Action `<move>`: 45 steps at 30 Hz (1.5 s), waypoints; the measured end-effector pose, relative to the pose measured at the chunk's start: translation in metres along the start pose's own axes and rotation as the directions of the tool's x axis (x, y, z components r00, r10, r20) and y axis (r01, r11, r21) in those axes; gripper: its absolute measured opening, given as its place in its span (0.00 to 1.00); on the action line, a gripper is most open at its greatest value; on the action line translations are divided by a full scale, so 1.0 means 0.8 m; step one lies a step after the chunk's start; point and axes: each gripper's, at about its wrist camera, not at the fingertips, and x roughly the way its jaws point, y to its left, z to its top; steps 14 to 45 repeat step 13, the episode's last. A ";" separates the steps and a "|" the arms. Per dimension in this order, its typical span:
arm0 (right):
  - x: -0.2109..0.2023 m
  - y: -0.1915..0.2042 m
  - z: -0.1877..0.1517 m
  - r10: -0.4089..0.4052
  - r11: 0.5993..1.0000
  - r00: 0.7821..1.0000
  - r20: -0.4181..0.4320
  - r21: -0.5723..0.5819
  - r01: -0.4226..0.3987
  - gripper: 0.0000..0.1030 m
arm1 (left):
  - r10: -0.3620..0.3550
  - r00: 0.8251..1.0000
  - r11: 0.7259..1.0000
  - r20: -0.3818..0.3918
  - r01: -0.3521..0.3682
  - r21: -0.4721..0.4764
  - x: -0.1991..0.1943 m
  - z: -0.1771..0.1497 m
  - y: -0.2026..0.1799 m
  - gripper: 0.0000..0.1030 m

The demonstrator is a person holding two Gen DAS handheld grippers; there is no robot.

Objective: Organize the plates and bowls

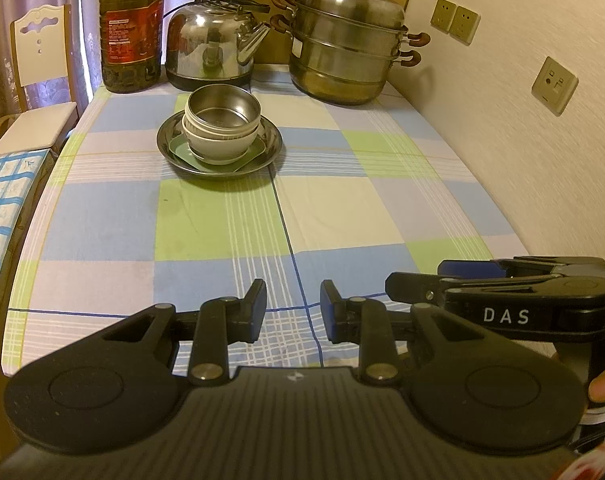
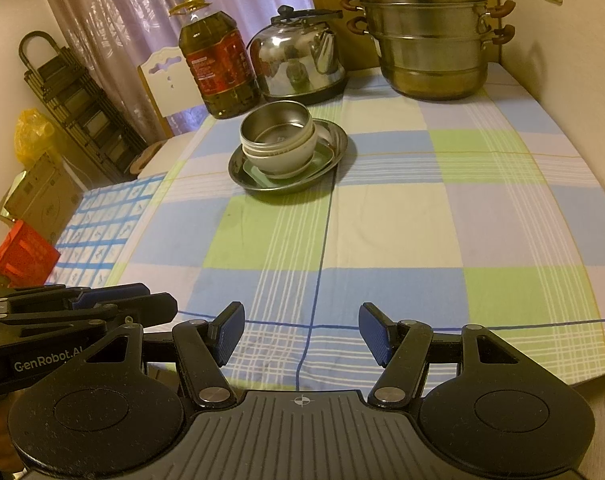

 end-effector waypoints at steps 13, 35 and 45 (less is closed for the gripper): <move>0.006 0.004 -0.002 -0.001 1.000 1.000 -0.011 0.003 0.001 0.62 | 0.010 1.000 1.000 -0.004 -0.010 -0.010 0.007 0.007 0.010 0.25; 0.006 0.004 -0.002 -0.001 1.000 1.000 -0.011 0.003 0.001 0.62 | 0.010 1.000 1.000 -0.004 -0.010 -0.010 0.007 0.007 0.010 0.25; 0.006 0.004 -0.002 -0.001 1.000 1.000 -0.011 0.003 0.001 0.62 | 0.010 1.000 1.000 -0.004 -0.010 -0.010 0.007 0.007 0.010 0.25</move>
